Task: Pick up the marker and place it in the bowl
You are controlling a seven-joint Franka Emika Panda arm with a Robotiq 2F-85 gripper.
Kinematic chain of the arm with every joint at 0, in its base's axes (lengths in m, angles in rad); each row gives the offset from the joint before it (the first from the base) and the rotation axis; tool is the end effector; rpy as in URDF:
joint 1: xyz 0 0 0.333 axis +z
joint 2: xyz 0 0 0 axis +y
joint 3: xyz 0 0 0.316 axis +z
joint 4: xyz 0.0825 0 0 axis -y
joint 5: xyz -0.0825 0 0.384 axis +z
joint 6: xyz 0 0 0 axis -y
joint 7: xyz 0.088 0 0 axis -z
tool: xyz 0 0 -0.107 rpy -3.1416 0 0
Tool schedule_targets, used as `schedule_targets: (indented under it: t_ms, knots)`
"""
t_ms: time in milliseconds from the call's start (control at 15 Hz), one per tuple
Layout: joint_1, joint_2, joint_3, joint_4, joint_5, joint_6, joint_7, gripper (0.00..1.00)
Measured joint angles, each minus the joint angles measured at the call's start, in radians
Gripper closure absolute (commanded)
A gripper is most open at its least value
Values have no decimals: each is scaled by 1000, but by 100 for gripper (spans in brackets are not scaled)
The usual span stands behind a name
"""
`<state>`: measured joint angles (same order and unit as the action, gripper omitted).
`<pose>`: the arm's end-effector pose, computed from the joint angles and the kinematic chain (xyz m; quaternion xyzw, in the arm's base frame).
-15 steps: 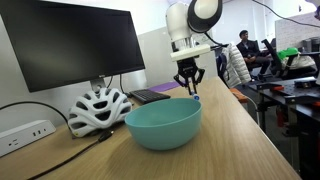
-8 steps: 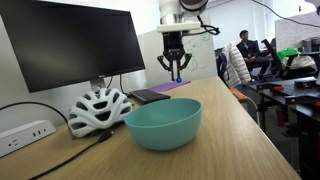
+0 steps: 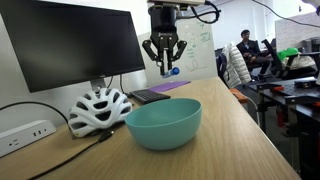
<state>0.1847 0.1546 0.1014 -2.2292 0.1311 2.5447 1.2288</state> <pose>0.5359 0.1554 0.3191 -0.8621 0.4980 -0.0248 0.0905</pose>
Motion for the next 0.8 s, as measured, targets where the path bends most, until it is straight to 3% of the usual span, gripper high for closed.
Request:
schedule_targets:
  t_ms: [467, 533, 600, 667, 800]
  knots:
    - [65, 144, 24, 130, -60, -44, -46, 95]
    - [65, 162, 29, 150, -43, -44, -74, 82]
    - [65, 176, 32, 168, -24, -44, -105, 55]
    - [65, 187, 34, 183, -16, -45, -123, 54]
    - [65, 200, 35, 204, 4, -50, -165, 41]
